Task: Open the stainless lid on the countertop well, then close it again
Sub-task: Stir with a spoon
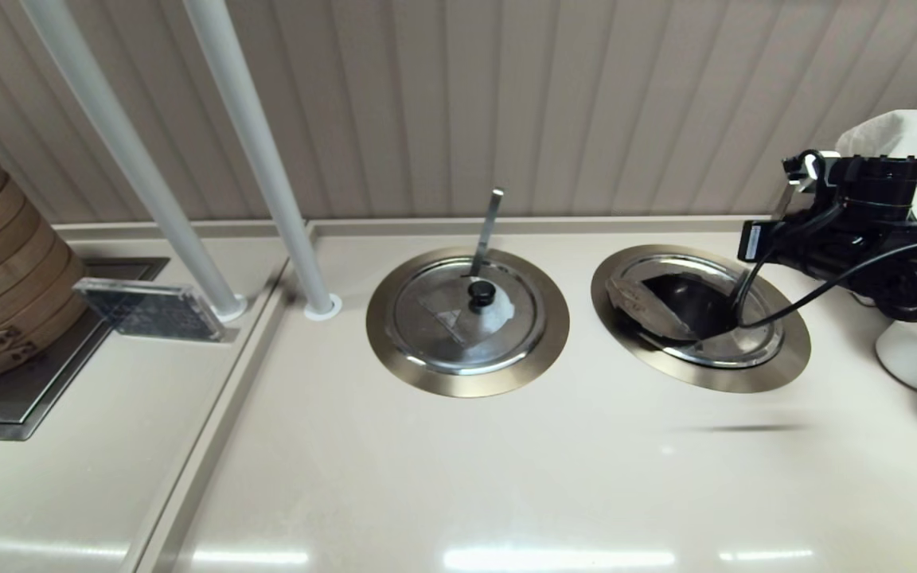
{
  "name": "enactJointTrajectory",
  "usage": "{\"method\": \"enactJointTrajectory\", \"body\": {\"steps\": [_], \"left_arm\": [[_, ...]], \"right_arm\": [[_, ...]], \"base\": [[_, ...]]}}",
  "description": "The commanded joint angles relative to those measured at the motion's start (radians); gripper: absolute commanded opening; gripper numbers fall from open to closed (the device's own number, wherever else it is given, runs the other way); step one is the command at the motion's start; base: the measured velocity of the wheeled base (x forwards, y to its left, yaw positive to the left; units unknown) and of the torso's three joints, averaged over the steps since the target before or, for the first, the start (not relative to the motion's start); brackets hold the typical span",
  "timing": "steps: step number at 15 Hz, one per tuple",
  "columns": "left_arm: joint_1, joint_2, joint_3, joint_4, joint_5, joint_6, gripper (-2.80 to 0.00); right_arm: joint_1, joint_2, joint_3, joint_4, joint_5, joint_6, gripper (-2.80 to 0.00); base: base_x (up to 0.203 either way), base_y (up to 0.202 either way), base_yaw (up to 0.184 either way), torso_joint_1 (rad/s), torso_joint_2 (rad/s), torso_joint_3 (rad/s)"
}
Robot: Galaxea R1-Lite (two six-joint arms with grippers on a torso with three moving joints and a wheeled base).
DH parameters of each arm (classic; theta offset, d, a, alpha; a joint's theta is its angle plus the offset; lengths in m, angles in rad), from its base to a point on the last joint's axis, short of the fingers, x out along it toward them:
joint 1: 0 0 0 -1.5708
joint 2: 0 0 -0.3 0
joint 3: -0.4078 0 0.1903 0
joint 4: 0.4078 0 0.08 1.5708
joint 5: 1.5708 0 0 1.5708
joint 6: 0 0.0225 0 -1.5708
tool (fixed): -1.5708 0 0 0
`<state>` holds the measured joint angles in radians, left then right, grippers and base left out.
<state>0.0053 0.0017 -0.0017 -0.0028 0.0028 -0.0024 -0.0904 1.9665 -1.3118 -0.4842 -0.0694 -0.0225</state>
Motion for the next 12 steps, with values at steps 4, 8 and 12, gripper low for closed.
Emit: {"method": "enactJointTrajectory", "body": {"steps": [4, 8, 12], "left_arm": [[0.001, 0.0, 0.0, 0.0, 0.0, -0.001, -2.8], [0.001, 0.0, 0.0, 0.0, 0.0, -0.001, -2.8], [0.0, 0.0, 0.0, 0.0, 0.0, -0.001, -2.8]], "right_arm": [[0.037, -0.002, -0.046, -0.027, -0.015, 0.153, -2.8], [0.054, -0.047, 0.001, -0.021, 0.03, 0.165, -2.8], [0.012, -0.029, 0.022, -0.025, 0.045, 0.036, -2.8]], "base": [[0.0, 0.0, 0.0, 0.0, 0.0, 0.0], [0.0, 0.0, 0.0, 0.0, 0.0, 0.0], [0.0, 0.0, 0.0, 0.0, 0.0, 0.0]]}}
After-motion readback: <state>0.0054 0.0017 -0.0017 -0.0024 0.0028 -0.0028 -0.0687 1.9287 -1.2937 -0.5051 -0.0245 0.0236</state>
